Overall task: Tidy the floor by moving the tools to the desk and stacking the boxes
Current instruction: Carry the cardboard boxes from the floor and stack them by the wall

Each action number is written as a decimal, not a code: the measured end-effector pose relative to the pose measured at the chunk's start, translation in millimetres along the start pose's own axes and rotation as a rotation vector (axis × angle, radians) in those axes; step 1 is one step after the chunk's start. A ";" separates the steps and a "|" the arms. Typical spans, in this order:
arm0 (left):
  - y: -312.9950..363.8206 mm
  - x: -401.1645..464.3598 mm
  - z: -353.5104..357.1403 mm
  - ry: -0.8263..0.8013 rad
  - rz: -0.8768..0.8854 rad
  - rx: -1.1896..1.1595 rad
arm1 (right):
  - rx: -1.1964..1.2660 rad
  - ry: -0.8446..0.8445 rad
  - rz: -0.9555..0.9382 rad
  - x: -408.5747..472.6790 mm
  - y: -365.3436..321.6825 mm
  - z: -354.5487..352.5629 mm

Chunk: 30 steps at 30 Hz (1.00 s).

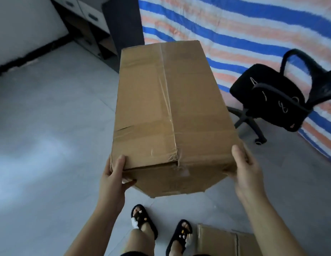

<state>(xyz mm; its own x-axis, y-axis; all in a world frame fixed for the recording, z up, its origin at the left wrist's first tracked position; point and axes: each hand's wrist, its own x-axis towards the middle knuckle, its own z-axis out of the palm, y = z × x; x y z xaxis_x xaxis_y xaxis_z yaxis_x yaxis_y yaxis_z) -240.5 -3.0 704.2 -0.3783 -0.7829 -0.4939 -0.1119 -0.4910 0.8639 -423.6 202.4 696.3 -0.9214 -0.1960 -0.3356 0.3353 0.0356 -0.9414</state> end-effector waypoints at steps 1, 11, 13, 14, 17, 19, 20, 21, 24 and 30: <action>7.9 -1.7 -12.4 0.034 0.020 -0.021 | 0.001 -0.041 -0.014 -1.3 -3.8 13.5; 82.2 15.3 -163.7 0.307 0.156 -0.187 | -0.068 -0.345 -0.121 -42.6 -23.4 206.3; 100.1 25.3 -201.8 0.342 0.176 -0.209 | -0.085 -0.392 -0.142 -58.6 -18.9 252.2; 108.5 30.7 -222.4 0.358 0.183 -0.219 | -0.096 -0.420 -0.147 -68.2 -16.8 276.1; 132.6 46.7 -286.2 0.409 0.198 -0.238 | -0.113 -0.479 -0.156 -95.3 -9.8 347.3; 148.0 55.8 -325.6 0.441 0.210 -0.248 | -0.133 -0.532 -0.155 -113.5 -5.9 392.3; 155.0 60.3 -344.0 0.459 0.216 -0.257 | -0.144 -0.555 -0.150 -122.3 -4.0 414.1; 161.5 65.2 -361.2 0.477 0.221 -0.267 | -0.146 -0.575 -0.150 -128.8 -0.3 434.4; 177.6 80.7 -406.4 0.536 0.232 -0.288 | -0.168 -0.620 -0.147 -145.5 9.9 492.9; 205.5 122.9 -470.3 0.616 0.240 -0.318 | -0.178 -0.692 -0.092 -149.9 27.4 597.0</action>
<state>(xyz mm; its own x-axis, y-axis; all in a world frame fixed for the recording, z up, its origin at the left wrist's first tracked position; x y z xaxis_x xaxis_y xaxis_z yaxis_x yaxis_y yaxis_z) 122.1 -379.8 774.9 0.2369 -0.9096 -0.3414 0.2170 -0.2930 0.9312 -159.0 -352.3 740.5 -0.5887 -0.7800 -0.2123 0.1707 0.1367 -0.9758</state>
